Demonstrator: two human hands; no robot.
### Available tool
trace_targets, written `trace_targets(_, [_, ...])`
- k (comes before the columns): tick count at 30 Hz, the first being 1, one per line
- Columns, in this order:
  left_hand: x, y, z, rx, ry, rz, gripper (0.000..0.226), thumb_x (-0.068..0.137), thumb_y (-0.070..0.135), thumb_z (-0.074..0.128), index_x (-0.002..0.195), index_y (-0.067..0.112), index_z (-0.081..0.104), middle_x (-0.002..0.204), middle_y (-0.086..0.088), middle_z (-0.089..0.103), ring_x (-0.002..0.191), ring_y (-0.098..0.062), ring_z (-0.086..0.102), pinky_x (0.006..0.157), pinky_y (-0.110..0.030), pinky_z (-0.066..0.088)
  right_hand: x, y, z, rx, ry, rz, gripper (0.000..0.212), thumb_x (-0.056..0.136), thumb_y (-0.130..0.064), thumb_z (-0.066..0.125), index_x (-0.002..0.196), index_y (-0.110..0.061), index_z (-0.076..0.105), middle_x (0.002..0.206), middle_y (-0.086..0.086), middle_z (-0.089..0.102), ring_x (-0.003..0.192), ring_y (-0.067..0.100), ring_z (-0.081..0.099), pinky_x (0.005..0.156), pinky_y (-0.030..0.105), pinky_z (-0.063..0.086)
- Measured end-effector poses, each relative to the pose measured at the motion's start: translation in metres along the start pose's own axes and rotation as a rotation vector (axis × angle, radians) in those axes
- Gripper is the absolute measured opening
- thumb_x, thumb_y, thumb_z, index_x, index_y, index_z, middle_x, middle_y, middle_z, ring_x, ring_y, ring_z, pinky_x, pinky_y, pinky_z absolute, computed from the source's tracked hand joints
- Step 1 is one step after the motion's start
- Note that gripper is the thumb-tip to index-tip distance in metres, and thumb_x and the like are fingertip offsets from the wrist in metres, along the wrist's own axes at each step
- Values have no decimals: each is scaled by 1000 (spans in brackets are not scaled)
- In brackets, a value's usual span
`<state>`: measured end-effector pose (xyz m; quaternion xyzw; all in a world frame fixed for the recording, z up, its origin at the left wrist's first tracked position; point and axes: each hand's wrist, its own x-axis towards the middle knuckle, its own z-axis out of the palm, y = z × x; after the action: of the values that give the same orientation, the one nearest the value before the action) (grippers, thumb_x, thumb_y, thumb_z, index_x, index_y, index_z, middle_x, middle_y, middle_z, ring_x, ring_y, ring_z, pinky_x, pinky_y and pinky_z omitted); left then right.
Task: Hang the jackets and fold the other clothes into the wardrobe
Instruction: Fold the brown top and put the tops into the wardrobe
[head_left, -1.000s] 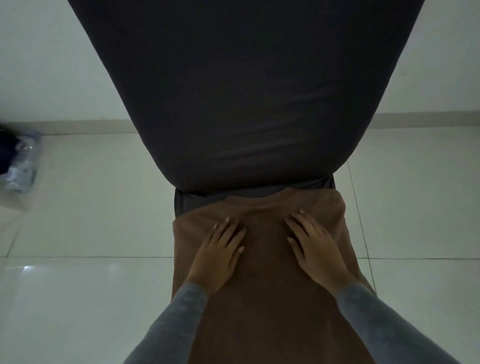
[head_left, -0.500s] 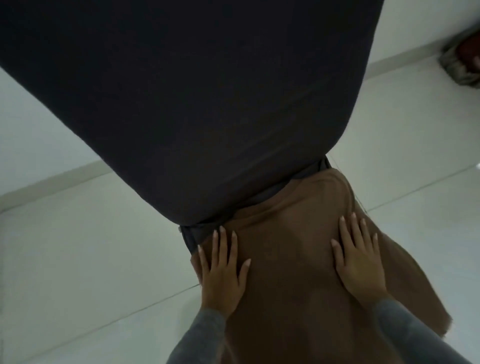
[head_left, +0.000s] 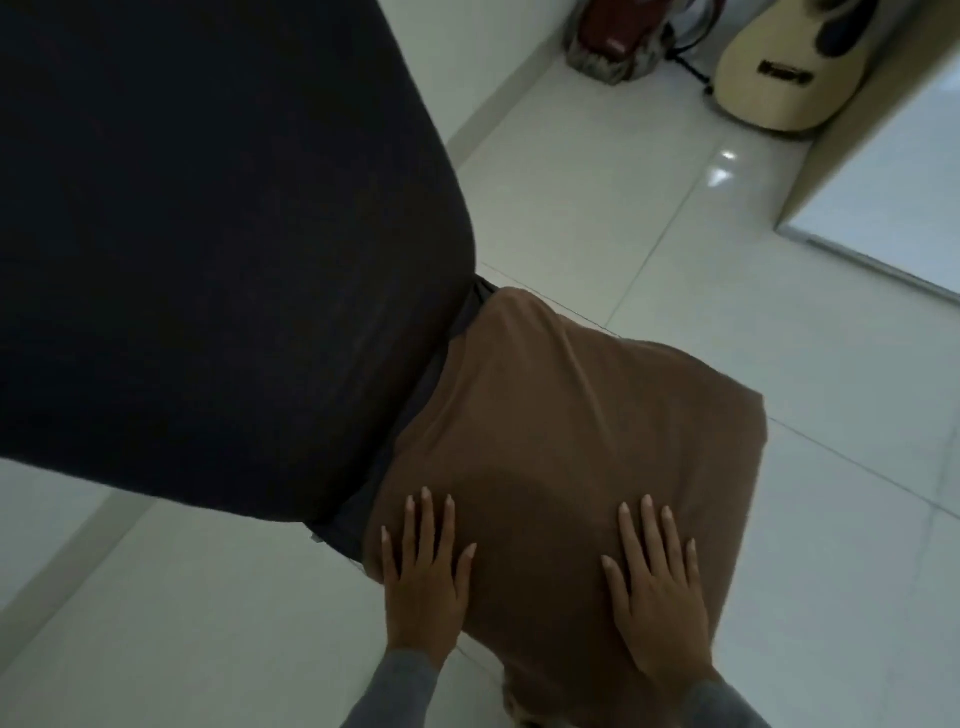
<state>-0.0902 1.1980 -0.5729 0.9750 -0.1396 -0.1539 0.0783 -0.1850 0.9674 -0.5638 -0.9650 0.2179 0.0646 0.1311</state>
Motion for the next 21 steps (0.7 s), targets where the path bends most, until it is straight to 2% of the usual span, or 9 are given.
trace_targets(4, [6,-5,-12,42,12,11,67,99,47,7,137,5,44,141,-22,44,131,-37,41,105,-55,30,-43,-8,15,163,43,179,68,94,-60,2,149,-23,13,157,2,11,145,15,-3,117,44,9])
trace_targets(7, [-2,-11,-15,-43,68,-99,70,97,50,22,139,-3,39,143,-27,37,135,-42,34,104,-56,31,-69,-12,20,313,51,257,68,92,-63,3,148,-25,7,157,0,3,145,20,-1,117,46,9])
trace_targets(10, [-31,-20,-12,-353,132,-285,81,90,47,51,144,-6,21,149,-27,22,138,-41,23,110,-53,29,-108,-13,30,496,76,326,59,98,-48,26,148,-27,4,157,-2,4,146,19,2,118,50,15])
trace_targets(13, [-42,-23,-17,-760,108,-436,86,80,41,68,143,0,25,144,-18,31,130,-33,34,109,-45,33,-138,-18,40,688,143,542,61,96,-52,28,147,-38,-3,156,-18,-5,146,10,-1,113,51,28])
trace_targets(16, [-37,-29,-22,-1035,15,-356,74,80,33,72,139,12,33,137,-4,44,121,-18,45,104,-32,38,-142,-28,47,838,220,756,66,93,-61,24,149,-36,0,159,-11,1,146,13,5,114,50,27])
trace_targets(18, [-26,-37,-25,-1094,-81,-326,66,82,28,69,135,14,32,132,1,46,117,-14,46,100,-27,37,-136,-39,50,991,293,844,69,93,-62,23,151,-30,3,159,-9,7,145,13,12,115,47,26])
trace_targets(21, [-13,-45,-21,-1167,-161,-299,51,84,25,69,125,19,40,123,5,51,110,-12,50,94,-23,36,-132,-47,50,1227,326,1019,60,98,-54,19,151,-25,13,153,-9,21,134,14,34,110,36,32])
